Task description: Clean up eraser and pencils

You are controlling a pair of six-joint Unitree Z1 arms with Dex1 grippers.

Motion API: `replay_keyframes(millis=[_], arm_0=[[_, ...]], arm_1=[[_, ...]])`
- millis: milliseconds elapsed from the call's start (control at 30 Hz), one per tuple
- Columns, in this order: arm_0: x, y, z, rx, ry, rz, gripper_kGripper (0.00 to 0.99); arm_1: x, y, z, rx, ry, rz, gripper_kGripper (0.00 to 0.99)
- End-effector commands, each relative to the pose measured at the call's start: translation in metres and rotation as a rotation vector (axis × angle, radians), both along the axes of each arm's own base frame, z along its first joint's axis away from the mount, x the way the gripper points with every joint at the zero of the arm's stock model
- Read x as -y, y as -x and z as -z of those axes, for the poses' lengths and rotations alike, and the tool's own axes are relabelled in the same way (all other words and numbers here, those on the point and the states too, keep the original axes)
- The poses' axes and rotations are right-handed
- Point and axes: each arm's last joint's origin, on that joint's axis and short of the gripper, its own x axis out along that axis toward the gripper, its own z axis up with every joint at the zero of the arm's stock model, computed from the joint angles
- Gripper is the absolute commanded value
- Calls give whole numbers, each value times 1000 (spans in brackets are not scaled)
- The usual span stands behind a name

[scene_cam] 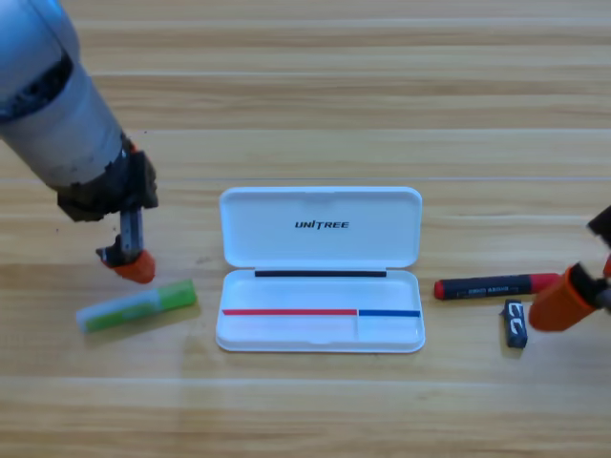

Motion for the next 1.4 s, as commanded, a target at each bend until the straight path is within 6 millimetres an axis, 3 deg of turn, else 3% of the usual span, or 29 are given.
replay_keyframes(millis=[33,267,700,867,1100,1267,1400], arm_0=[[-16,-26,42,-139,-43,-81,945],[-20,-43,78,-263,-55,-98,934],[-24,-40,96,-303,-57,-118,931],[-26,-37,101,-309,-40,-118,917],[-30,-37,107,-325,-11,-123,893],[-34,-38,110,-328,-2,-121,781],[-37,-40,112,-333,-10,-113,690]], arm_1=[[-12,-26,44,-78,104,204,988],[-26,-48,78,-132,100,361,922],[-34,-71,122,-170,113,483,836],[-33,-74,132,-193,129,493,690],[-33,-77,144,-215,129,495,12],[-30,-73,136,-218,140,435,0],[-41,-47,90,-228,130,126,0]])
